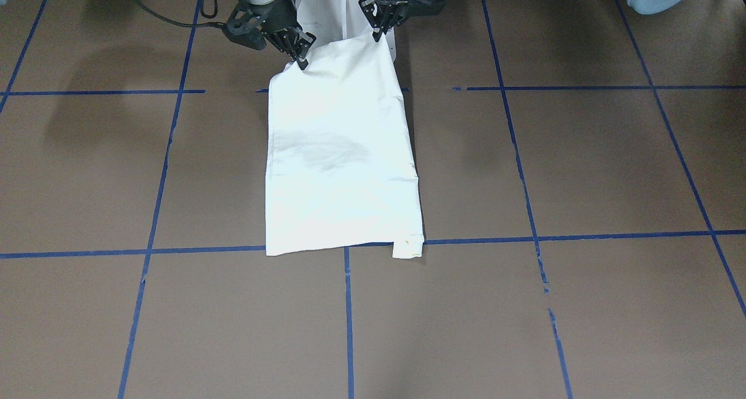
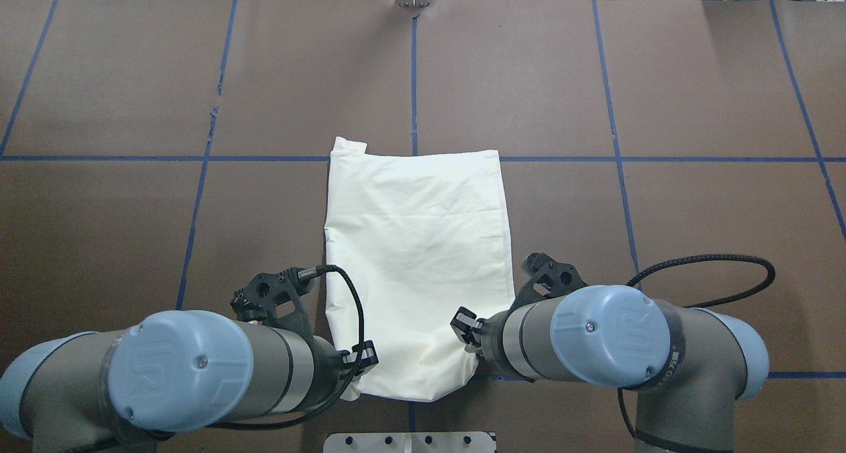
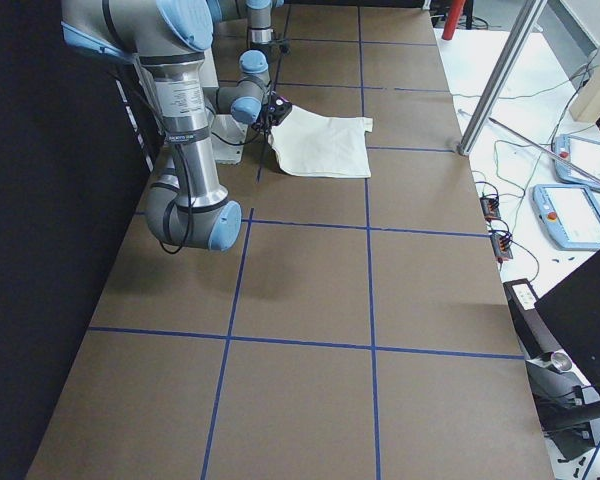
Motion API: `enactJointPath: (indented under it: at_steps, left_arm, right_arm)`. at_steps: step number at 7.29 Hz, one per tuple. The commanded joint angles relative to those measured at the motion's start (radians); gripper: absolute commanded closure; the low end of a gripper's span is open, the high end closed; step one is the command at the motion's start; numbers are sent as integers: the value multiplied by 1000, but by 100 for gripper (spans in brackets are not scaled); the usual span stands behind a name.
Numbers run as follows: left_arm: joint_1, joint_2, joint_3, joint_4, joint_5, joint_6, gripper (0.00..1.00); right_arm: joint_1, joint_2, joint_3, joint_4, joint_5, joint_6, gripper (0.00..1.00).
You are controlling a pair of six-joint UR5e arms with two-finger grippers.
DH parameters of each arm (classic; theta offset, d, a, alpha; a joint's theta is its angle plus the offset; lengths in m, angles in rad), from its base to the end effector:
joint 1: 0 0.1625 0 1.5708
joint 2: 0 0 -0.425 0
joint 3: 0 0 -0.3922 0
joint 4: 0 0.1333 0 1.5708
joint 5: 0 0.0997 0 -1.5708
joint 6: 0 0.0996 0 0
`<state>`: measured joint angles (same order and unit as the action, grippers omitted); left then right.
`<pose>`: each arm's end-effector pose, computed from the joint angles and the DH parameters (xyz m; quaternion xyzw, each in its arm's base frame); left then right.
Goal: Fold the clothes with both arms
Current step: 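Lift the near edge with both grippers and fold it toward the far edge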
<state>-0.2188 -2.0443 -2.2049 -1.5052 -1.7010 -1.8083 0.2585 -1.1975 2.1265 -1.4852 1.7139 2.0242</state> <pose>0.4664 -0.2270 0.1536 -0.0611 0.4961 -0.1642 0.8504 -0.4782 -0.2496 0.2114 -0.1093 -0.4762 0.2713 0.8293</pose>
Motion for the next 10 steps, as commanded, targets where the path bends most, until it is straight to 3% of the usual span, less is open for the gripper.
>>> enactJointPath:
  at_steps: [1,3,5,9,10]
  left_arm:
    - [-126,-28,62,-48,-6,4,100]
    - [-247,-63,204,-189,-83,6,100]
    - [-287,-99,357,-310,-82,4,100]
    - [-344,-117,499,-444,-78,15,100]
    - [-344,-126,525,-457,-77,26,100]
  right_arm:
    - [92,45,-61,-1,16,-31,100]
    - [194,70,-182,104,111,-33,100]
    - [261,120,-304,167,136,-35,100]
    - [363,272,-544,172,164,-42,100]
    - [372,317,-625,218,164,-45,100]
